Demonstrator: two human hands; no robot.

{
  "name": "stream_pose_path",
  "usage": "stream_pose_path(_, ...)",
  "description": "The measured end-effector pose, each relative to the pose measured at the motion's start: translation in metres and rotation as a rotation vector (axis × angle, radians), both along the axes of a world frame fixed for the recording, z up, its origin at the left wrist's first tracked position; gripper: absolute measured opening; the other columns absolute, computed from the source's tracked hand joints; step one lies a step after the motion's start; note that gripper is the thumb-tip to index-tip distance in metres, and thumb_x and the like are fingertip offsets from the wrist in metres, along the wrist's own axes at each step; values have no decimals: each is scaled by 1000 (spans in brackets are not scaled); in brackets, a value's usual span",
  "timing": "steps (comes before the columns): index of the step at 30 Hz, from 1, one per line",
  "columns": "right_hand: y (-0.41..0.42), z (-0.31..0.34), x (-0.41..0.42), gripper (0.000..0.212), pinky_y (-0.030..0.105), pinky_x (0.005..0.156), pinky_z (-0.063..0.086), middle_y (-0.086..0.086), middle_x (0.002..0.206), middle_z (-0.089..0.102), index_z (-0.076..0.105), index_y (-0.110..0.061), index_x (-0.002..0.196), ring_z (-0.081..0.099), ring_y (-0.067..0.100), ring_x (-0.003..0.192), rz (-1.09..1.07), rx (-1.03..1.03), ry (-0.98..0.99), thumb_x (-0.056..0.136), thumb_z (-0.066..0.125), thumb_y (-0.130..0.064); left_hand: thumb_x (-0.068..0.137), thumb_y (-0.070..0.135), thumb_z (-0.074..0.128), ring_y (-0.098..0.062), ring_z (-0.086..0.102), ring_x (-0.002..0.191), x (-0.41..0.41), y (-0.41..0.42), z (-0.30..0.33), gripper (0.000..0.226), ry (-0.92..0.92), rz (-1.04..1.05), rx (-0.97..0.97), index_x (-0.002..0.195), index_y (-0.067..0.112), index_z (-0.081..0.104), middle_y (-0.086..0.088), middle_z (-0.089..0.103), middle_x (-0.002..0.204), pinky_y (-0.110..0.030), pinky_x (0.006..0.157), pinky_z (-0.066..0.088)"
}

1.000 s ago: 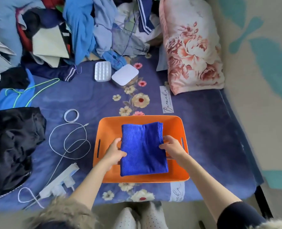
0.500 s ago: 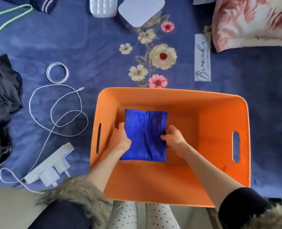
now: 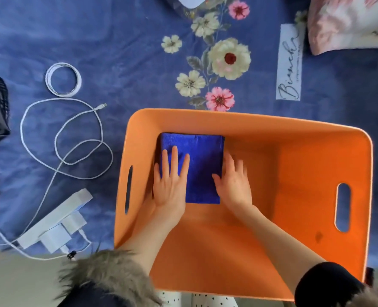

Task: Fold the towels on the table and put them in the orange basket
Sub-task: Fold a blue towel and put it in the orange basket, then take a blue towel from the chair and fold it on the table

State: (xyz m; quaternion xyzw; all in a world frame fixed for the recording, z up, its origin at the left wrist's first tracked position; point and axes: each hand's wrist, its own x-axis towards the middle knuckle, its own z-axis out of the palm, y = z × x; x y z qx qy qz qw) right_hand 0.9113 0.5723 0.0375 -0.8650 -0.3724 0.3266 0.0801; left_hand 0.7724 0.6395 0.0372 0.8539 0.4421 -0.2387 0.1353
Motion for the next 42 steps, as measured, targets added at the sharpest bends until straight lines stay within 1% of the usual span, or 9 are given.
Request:
stream_pose_path(3, -12, -2, -1, 110, 58, 104, 32, 16, 145, 41, 33, -13, 141, 40, 36, 132, 526, 27, -301, 51, 83, -53, 78, 34, 72, -30, -23, 141, 2, 10, 0, 114, 81, -16, -66, 146, 26, -18, -12, -30, 151, -46, 116, 2)
stream_pose_path(5, -9, -8, 5, 126, 59, 109, 19, 13, 148, 37, 30, -15, 143, 34, 32, 137, 710, -27, -337, 39, 82, -64, 71, 41, 76, -29, -24, 141, 7, 19, 2, 122, 96, -33, -74, 146, 26, -19, -13, -31, 151, -45, 115, -3)
stream_pose_path(10, 14, -23, 26, 123, 54, 111, -13, 11, 158, -4, -3, -24, 149, -3, 28, 146, 786, -114, -287, 60, 68, -69, 62, 56, 77, -29, -26, 140, 12, 34, -12, 134, 160, -49, -88, 143, 25, -25, -14, -32, 150, -42, 115, -8)
stream_pose_path(13, 18, -31, 32, 117, 53, 111, -14, 8, 155, -21, -17, -25, 147, -17, 26, 144, 808, -168, -279, 69, 55, -75, 62, 58, 75, -30, -29, 139, 11, 39, -20, 135, 192, -62, -133, 141, 25, -29, -15, -35, 148, -41, 115, -10)
stream_pose_path(17, 19, -30, 34, 113, 52, 112, -13, 6, 155, -22, -14, -26, 148, -18, 25, 144, 800, -152, -229, 71, 53, -74, 65, 55, 75, -30, -29, 138, 13, 43, -16, 132, 167, -57, -190, 143, 25, -27, -15, -35, 148, -41, 115, -9)
stream_pose_path(24, -1, 37, 38, 82, 49, 111, 17, 2, 157, 9, 9, -27, 149, 19, 27, 140, 417, -154, -44, 85, 44, -64, 89, 44, 55, -26, -17, 144, 14, 29, 38, 86, -51, -4, -240, 150, 24, -3, -9, -18, 156, -41, 118, 1)
stream_pose_path(30, -37, 144, 65, 69, 42, 113, 20, -1, 158, 13, 20, -27, 148, 18, 22, 143, 227, 62, -55, 91, 47, -53, 94, 38, 47, -21, 2, 146, 29, 7, 127, 63, -355, -40, -280, 148, 20, 20, -5, 9, 158, -39, 118, 9)
stream_pose_path(37, -95, 259, 93, 66, 43, 113, 21, 1, 156, 21, 20, -27, 148, 25, 24, 141, 24, 97, -287, 92, 45, -52, 83, 60, 27, -19, 14, 144, 69, 2, 242, 74, -632, -259, -169, 144, 19, 33, -4, 24, 154, -34, 117, 14)
stream_pose_path(42, -147, 308, 79, 69, 41, 111, 27, 1, 156, 20, 19, -26, 149, 24, 21, 142, -209, 68, -361, 91, 45, -54, 75, 65, 12, -18, 13, 145, 98, -4, 283, 84, -658, -483, -132, 145, 22, 31, -2, 24, 154, -35, 117, 11)
